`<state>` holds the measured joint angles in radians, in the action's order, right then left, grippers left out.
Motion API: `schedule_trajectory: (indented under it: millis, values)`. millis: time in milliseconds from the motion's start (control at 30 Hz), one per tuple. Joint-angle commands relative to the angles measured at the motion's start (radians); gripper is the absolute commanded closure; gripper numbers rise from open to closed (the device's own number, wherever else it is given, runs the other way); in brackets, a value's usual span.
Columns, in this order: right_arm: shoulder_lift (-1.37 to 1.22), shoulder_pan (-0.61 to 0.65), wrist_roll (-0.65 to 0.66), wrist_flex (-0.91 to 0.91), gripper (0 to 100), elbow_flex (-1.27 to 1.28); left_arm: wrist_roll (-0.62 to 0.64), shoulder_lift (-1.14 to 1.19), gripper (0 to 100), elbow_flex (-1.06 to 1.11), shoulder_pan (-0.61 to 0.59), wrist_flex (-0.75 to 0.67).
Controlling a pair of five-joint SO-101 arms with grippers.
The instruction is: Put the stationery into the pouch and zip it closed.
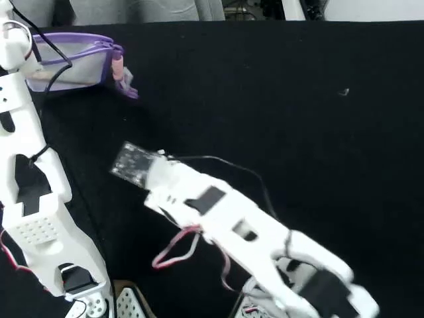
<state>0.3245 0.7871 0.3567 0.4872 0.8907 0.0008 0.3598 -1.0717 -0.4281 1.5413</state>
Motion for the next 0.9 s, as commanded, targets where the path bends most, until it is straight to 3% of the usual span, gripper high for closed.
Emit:
schedule_trajectory:
  millis: [0,533,767,867]
  values:
    - [-0.163,0.014,0.0,0.048,77.2,-0.179,0.002,-0.02,97,-0.021,-0.012,-0.034]
    - [-0.651,0.018,0.0,0.388,77.4,-0.685,0.005,-0.02,97,-0.021,-0.005,-0.032]
    - [-0.734,0.017,-0.002,0.532,97.5,-0.819,0.006,-0.02,97,-0.021,-0.002,-0.031]
    - [-0.725,0.011,-0.037,0.548,98.5,-0.828,0.006,-0.02,97,-0.021,0.001,-0.026]
